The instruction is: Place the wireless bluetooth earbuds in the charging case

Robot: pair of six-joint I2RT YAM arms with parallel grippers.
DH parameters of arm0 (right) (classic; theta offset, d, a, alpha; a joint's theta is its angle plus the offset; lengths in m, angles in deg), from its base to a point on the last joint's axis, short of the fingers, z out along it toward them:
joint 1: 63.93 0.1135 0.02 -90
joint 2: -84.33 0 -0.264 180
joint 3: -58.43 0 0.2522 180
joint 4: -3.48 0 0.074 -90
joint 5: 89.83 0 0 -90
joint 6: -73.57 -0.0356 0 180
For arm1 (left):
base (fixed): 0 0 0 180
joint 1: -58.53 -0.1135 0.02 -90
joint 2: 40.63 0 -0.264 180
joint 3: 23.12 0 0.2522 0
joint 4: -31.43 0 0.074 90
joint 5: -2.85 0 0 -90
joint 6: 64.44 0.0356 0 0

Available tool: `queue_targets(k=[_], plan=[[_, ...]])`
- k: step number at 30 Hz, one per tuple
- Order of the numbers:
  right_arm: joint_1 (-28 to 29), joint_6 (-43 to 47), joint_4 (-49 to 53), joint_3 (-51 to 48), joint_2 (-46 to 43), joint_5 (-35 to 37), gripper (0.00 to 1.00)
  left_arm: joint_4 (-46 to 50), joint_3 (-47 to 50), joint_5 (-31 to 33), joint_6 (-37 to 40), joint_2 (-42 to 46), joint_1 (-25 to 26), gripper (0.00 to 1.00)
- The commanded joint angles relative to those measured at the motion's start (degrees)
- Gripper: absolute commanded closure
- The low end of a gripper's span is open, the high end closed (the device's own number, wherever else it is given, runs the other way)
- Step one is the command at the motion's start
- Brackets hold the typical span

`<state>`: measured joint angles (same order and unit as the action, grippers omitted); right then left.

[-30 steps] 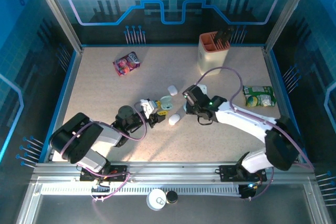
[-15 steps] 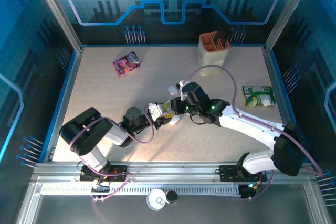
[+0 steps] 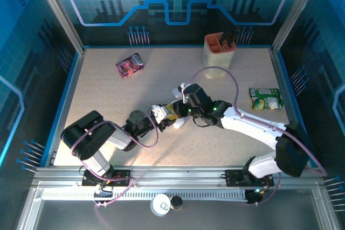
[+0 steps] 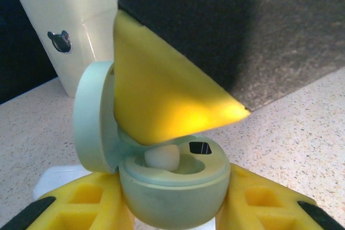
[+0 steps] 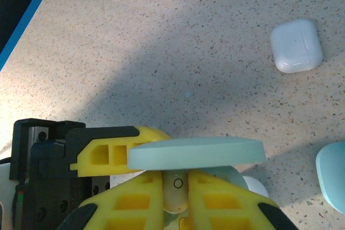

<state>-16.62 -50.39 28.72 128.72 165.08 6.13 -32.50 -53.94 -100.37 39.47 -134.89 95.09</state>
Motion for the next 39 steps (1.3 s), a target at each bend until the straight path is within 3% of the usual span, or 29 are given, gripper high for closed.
queue_targets(k=[1,16,21,30,39], plan=[[0.63,0.82,-0.31,1.11,1.07,0.17,0.86,-2.62,-0.98,0.83,0.09,1.53,0.45,0.65],[0.43,2.24,-2.29,0.94,-1.19,-0.15,0.76,-2.64,-1.41,1.97,-1.60,1.69,0.44,0.65],[-0.03,1.94,-5.17,-0.57,-2.30,-1.71,0.65,-2.64,-1.31,1.79,-1.95,1.71,0.40,0.65],[-0.74,2.06,-8.15,-3.49,-5.44,-2.35,0.61,-2.64,-0.56,3.18,-4.35,2.61,0.14,0.64],[-2.94,1.53,-20.10,-14.36,-11.10,-3.88,0.53,-2.68,4.03,6.90,-12.72,11.27,-5.84,0.61]])
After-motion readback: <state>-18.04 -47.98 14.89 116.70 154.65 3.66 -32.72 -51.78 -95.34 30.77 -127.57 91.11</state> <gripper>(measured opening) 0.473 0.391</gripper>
